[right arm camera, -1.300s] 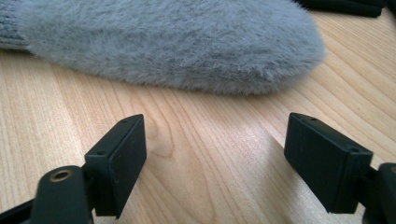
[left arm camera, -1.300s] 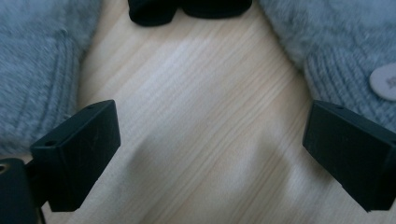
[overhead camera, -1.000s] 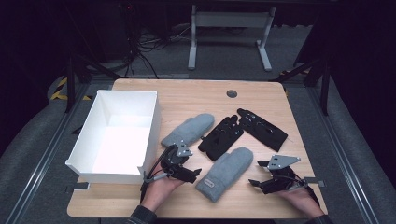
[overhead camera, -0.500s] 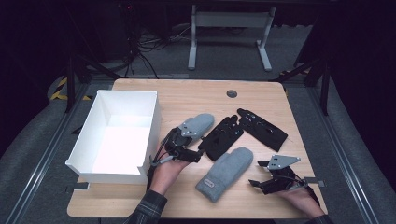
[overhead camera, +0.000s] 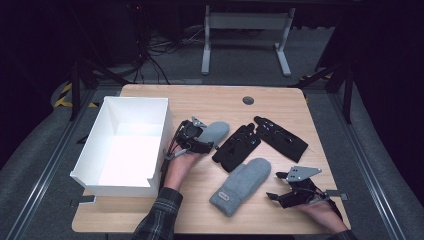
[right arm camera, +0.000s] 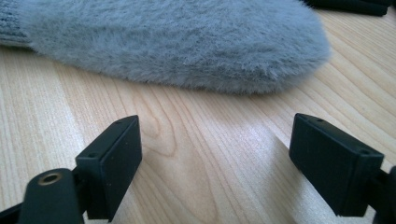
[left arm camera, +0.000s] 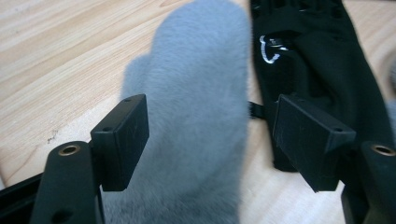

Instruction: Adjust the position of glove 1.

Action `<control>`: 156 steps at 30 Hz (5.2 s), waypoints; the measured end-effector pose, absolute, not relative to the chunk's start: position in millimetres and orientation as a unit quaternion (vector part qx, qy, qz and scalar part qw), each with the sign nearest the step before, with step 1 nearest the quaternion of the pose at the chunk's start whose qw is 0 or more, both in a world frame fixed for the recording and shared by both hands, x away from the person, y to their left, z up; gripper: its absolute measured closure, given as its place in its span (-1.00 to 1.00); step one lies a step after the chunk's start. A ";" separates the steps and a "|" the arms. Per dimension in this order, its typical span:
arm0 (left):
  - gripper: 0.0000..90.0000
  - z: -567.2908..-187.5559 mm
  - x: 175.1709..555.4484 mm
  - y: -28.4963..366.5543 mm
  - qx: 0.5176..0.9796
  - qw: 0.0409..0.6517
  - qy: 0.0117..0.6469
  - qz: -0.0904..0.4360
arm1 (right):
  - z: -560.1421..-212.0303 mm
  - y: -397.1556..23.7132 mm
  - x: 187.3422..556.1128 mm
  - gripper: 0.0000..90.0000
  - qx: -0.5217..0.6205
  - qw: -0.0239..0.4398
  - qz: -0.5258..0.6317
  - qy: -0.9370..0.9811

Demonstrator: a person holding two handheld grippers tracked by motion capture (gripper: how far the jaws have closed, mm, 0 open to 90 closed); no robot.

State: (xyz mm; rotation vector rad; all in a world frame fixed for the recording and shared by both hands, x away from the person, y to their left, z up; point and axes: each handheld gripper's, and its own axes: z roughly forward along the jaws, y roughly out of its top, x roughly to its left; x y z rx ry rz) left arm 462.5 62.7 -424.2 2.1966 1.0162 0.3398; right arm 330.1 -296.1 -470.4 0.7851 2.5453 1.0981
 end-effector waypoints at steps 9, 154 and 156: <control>-0.40 -444.8 478.5 67.1 0.845 0.320 0.410 0.126 | -470.3 -296.2 330.2 -0.61 0.270 0.129 0.377 0.876; 0.25 -414.9 343.1 47.9 0.869 0.397 0.294 -0.015 | -459.7 -269.6 332.9 0.79 0.273 0.073 0.386 0.878; -0.01 -409.0 346.2 44.3 0.863 0.413 0.290 -0.012 | -459.3 -274.1 333.5 0.55 0.283 0.073 0.390 0.873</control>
